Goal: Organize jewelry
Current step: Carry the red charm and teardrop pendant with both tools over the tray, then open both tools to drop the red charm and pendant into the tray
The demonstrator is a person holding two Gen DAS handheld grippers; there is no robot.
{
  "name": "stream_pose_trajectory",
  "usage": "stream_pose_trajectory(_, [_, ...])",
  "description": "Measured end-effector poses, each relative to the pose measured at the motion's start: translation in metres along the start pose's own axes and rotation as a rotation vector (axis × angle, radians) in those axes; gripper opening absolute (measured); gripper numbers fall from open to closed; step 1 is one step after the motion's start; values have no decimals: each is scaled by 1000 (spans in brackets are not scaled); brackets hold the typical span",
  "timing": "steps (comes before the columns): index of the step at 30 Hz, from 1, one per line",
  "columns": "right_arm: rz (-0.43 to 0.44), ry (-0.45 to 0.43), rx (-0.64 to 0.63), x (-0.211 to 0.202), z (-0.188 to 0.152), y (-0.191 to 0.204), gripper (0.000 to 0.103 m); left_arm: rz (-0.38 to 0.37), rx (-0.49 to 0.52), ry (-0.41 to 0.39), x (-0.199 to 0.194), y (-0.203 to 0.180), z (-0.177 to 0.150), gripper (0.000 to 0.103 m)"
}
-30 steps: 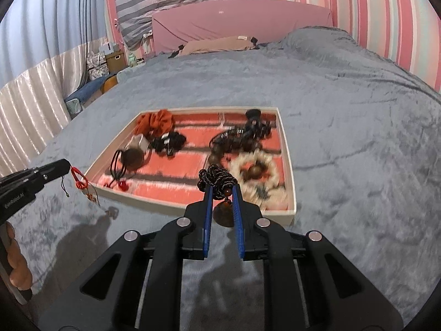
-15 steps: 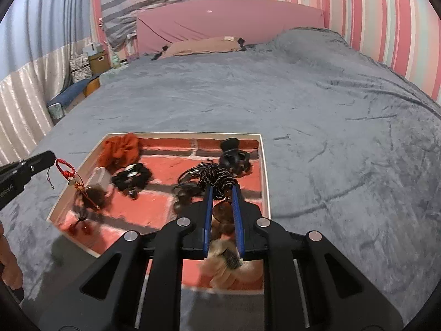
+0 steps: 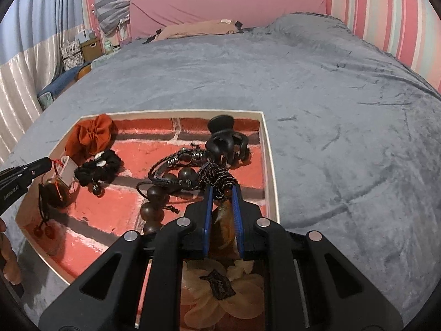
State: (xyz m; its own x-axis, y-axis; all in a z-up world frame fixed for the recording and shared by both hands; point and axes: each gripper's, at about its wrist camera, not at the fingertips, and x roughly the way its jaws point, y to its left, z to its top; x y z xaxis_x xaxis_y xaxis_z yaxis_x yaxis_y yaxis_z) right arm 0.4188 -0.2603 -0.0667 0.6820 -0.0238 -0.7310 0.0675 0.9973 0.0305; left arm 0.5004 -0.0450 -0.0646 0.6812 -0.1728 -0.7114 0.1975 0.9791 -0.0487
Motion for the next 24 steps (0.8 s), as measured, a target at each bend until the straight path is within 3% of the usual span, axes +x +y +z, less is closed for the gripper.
stream_pose_trajectory(7, [2,-3,-6,4,-5,3,22,-9,-3,11,2,1,-5,2])
stream_pose_trajectory(10, [-3,-18,-14,-1,-8,4,45,-13,11,1,-7,-2,-7,2])
stream_pose_trajectory(13, [-2,-29,-17,-7,-9,4,61,-17,8,-2,-16,-1,-10,3])
stream_pose_trajectory(16, [-4,-44,-15,-17,-12,3,72,-28,-9,2,-25,2,-14,3])
stream_pose_trajectory(24, [-1,-64,-5,-56,-31,5,88,-27,-9,-5,-69,-1,-41,3])
